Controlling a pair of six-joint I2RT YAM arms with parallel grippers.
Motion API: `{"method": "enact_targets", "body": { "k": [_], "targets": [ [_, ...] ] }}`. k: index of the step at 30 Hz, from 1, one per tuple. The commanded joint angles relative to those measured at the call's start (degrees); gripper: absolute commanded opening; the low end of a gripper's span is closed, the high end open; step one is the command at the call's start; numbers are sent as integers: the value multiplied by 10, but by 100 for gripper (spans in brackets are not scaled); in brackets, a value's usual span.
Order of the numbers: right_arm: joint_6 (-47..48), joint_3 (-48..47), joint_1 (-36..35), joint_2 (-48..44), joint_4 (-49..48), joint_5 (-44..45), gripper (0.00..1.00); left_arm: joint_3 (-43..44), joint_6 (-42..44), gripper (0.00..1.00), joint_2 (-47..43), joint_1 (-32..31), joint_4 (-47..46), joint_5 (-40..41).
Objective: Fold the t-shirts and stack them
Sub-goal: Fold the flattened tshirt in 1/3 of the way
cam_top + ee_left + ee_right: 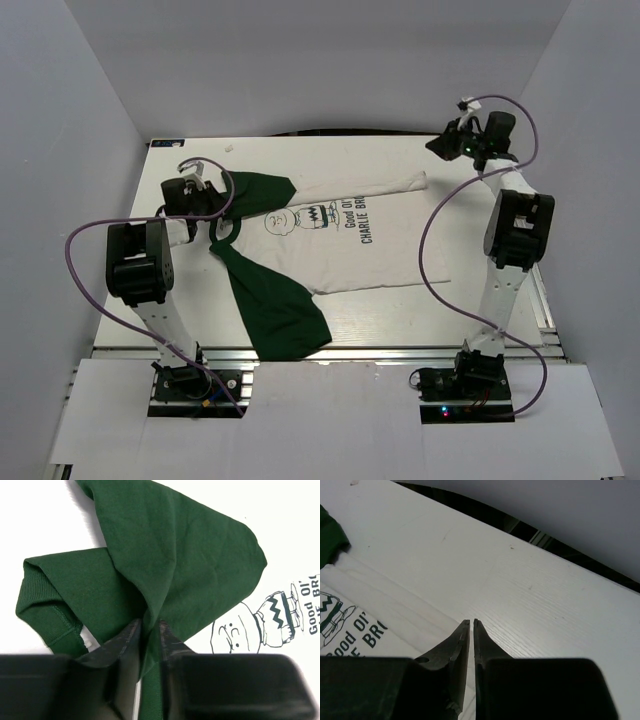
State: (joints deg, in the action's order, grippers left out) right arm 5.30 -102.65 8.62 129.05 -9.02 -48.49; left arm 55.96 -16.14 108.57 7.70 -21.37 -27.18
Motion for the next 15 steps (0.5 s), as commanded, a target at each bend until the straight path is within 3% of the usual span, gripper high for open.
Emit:
{"method": "enact_targets", "body": {
  "k": [1,2,5,15],
  "targets": [
    [-2,-54,-37,37,106,55,13,16,-6,32,-14,3,3,-15],
    [-8,-53,-40,40,102,64,14,16,-6,39,-15,3,3,-13],
    [-17,-71,-50,63,115,88,13,20,-14,47,-18,4,5,-11],
    [-14,-65,-54,80,124,131,15,39,-36,58,-62,6,5,-15]
  ]
}}
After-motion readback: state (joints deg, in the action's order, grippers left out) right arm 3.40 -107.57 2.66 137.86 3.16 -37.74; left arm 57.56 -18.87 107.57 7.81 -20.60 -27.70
